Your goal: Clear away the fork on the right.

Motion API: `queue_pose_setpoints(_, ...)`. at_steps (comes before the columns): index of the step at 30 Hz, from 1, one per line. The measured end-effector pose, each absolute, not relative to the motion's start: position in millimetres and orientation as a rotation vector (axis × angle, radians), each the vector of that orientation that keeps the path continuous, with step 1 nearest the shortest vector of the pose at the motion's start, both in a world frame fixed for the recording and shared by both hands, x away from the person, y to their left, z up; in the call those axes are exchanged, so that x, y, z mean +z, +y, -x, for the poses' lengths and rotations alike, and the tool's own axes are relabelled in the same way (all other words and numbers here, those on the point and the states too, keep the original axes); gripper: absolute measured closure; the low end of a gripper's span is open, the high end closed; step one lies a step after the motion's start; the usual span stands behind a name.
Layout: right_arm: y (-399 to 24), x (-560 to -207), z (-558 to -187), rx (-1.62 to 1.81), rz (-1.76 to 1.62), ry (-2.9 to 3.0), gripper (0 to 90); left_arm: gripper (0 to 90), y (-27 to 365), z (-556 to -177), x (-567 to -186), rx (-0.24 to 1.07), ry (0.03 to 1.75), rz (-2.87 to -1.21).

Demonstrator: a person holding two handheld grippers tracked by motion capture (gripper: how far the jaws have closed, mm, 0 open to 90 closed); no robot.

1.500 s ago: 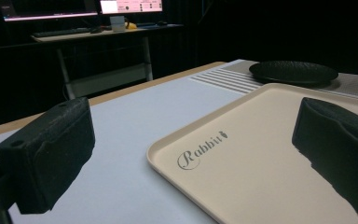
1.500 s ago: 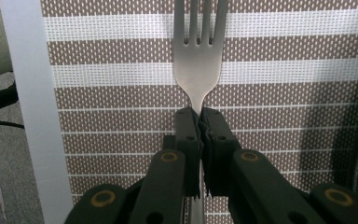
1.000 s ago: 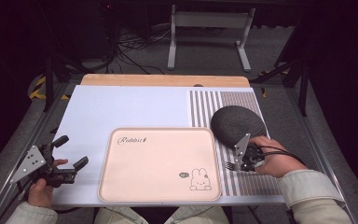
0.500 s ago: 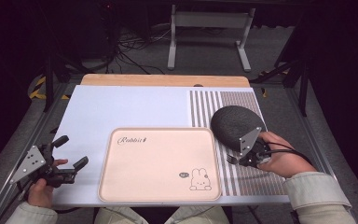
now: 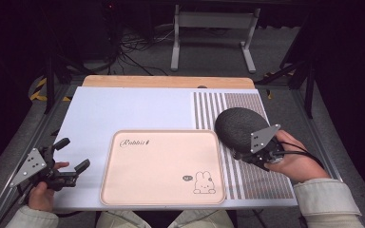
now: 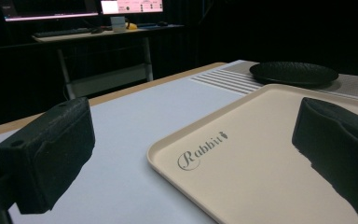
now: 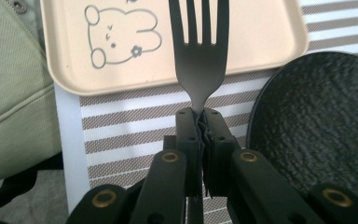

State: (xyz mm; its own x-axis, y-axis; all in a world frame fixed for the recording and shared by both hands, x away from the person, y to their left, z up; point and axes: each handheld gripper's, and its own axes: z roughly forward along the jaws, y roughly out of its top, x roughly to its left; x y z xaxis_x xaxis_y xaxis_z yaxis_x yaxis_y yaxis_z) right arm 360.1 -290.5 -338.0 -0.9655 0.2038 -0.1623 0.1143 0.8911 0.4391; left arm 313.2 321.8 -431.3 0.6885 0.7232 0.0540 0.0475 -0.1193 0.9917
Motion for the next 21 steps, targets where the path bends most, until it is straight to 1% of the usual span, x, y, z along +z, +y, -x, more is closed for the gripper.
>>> queue_pose_setpoints(11, -288.0, -328.2, -357.4, 0.804, -0.260, 2.778, 87.5, 0.0, 321.6, -313.3, -431.4, 0.648, 0.645, -1.601)
queue_pose_setpoints(21, -272.8, -321.3, -356.5, 0.918, -0.371, 2.728, 87.5, 0.0, 321.8, -313.2, -431.3, 0.649, 0.643, -1.603)
